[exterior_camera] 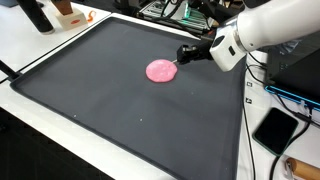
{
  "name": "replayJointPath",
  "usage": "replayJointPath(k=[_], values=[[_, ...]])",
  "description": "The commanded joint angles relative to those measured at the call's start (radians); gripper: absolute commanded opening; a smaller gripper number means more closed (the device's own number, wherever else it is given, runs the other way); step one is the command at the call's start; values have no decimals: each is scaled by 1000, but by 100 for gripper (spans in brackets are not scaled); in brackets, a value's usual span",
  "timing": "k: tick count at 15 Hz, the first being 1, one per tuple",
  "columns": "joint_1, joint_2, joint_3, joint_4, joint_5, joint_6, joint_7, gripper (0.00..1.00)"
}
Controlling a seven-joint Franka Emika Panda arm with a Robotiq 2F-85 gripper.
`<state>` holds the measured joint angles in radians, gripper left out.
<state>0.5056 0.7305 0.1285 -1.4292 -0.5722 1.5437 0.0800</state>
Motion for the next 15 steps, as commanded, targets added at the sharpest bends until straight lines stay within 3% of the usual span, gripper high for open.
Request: replayJointPath(k=[1,15], values=[[14,35,-3,43,-15,-38,28,4],[-13,7,1,16,-6,6,13,4]])
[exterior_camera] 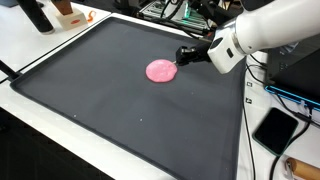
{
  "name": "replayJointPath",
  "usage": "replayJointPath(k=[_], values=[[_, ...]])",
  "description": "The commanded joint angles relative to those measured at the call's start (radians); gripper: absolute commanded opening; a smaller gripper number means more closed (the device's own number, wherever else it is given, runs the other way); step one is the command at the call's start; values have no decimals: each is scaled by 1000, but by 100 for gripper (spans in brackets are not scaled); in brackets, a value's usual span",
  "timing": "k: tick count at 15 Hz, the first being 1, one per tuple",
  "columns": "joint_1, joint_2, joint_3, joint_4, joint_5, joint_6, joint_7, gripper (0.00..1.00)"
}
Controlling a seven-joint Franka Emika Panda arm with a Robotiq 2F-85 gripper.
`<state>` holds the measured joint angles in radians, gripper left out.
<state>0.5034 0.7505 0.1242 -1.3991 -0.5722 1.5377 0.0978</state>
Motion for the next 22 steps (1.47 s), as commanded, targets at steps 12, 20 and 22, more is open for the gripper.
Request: replayJointPath(k=[12,20,22], values=[[-74,-89,21,-71,26,88,-58,4],[-127,-172,31,-151,76,166,-121,4],[-141,-196,33,-173,99,180,-135,4]])
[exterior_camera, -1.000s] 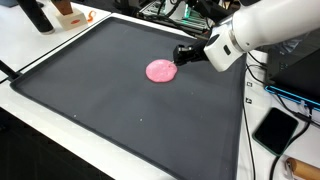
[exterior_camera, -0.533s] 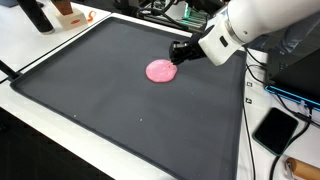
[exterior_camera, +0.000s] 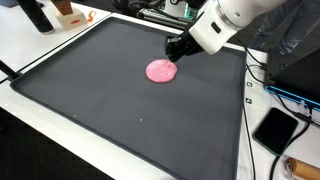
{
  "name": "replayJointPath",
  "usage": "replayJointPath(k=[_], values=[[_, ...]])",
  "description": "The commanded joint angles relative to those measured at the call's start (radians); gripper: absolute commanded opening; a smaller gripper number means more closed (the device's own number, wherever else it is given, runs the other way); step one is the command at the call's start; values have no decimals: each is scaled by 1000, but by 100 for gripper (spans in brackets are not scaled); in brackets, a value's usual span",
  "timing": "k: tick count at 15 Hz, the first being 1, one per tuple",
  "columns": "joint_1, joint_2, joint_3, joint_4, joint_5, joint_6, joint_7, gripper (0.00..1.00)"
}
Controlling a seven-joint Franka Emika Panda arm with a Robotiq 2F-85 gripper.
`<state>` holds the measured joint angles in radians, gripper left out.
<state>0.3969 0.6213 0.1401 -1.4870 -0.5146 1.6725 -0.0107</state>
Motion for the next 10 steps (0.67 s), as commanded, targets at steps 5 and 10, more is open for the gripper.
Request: replayJointPath(k=[5,10], values=[[-66,-133,22,-150,85,86,-56,4],[-97,-211,28,-227,122,157,-71,4]])
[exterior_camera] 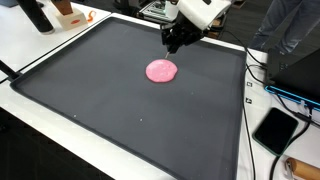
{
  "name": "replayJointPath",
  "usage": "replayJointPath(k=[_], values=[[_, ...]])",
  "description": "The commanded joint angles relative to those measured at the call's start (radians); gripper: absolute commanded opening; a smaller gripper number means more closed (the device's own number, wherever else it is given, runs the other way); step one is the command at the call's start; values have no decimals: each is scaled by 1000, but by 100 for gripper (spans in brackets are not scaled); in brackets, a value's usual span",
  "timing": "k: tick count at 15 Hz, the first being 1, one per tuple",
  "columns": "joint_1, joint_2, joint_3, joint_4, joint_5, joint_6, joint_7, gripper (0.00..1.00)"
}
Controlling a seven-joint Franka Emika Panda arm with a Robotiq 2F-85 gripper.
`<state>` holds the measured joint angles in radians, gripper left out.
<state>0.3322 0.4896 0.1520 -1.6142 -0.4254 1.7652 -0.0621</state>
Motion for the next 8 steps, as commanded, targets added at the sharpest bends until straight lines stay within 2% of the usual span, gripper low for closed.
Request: replayJointPath(k=[1,8], values=[[-38,-96,17,-116,38,80,-22,4],[-69,-219,20,-212,66,117,-37,4]])
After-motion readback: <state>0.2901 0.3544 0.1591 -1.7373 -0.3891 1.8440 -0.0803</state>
